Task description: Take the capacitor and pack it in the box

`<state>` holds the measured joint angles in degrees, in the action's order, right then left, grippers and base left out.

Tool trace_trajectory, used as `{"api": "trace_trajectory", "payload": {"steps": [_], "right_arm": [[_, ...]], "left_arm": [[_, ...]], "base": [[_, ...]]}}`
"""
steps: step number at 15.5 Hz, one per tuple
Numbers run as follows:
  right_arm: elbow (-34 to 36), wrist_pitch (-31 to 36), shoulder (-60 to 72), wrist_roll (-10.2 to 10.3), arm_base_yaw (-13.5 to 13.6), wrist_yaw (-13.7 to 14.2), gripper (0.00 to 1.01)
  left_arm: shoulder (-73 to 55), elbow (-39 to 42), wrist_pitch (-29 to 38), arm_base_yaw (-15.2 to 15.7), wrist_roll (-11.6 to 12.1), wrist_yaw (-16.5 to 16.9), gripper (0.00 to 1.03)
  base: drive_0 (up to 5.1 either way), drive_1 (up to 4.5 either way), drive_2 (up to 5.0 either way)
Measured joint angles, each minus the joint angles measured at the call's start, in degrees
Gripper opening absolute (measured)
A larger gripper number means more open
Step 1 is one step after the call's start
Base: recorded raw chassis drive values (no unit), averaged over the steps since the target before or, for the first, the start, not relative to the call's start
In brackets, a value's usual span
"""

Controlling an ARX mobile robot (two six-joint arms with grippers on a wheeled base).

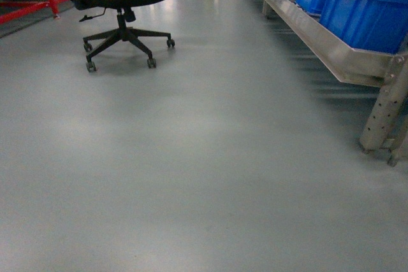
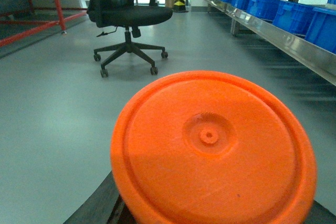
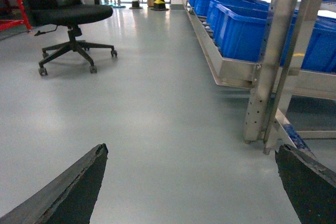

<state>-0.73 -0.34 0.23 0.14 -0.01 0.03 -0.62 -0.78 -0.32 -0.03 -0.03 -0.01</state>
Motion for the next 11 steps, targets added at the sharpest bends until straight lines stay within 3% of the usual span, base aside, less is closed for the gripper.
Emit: {"api": "trace_trajectory", "payload": {"steps": [11], "right_arm": [[0.0,0.1,0.0,0.0,0.0,0.0,0.98]], "left_arm": [[0.0,0.0,0.0,0.0,0.0,0.0,0.44]], "base": [[-5.0,2.5,2.5]]}}
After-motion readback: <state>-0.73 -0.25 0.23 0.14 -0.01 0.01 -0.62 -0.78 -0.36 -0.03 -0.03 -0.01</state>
